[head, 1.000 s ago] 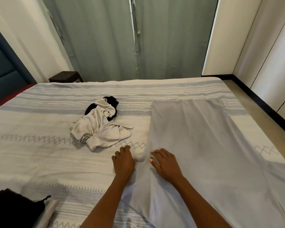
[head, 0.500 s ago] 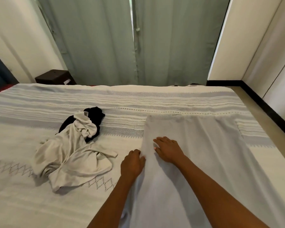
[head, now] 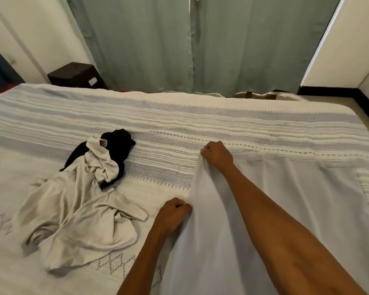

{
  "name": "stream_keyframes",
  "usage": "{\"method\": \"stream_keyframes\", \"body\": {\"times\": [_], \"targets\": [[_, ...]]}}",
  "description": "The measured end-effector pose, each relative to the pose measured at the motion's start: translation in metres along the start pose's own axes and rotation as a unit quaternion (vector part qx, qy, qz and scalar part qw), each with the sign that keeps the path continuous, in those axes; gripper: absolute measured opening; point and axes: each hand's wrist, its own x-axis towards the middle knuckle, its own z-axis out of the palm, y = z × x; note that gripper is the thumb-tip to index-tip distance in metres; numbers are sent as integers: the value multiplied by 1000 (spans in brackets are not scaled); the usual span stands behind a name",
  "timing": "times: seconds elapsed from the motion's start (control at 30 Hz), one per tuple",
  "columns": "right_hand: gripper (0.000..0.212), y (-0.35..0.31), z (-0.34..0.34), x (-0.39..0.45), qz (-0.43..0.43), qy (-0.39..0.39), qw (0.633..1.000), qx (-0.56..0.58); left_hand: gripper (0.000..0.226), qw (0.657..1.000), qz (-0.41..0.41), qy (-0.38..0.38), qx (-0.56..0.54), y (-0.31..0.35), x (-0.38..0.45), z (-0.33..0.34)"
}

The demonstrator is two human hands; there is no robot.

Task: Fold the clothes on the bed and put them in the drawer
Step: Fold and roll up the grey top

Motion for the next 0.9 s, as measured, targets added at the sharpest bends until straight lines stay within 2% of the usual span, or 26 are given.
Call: {"method": "stream_keyframes", "body": {"times": [0.1,0.2,0.27,0.37,0.43,0.53,0.6,0.7,0.8,0.9], "targets": [[17,3,-16,8,14,-27,998,53,20,1000,-5,2,25,4,-4,0],[15,10,-24,12,10,-31,999,31,26,997,8,62,38,6,-16,2],[22,10,-22,7,-9,-24,1000,0,27,996,11,78,48,7,-27,1],[32,2,-18,-2,-113,-27,986,-117,30,994,-14,61,85,6,-45,0],[27,-10,-18,-11,-172,-72,955,-229,32,990,-23,42,136,3,-60,-1],[30,-20,-21,-22,-192,-130,916,-328,33,972,-36,-29,230,-4,-87,-6],[32,-18,-24,-32,-228,-100,887,-390,32,962,-51,-71,257,-9,-108,-11],[16,-9,-33,-46,-303,10,853,-426,20,971,-47,-70,223,-20,-134,-23],[20,-3,-48,-62,-295,79,870,-387,18,977,-15,-64,204,-26,-156,-33],[23,2,-72,-79,-188,58,943,-268,17,982,45,-18,184,-19,-177,-26]]}}
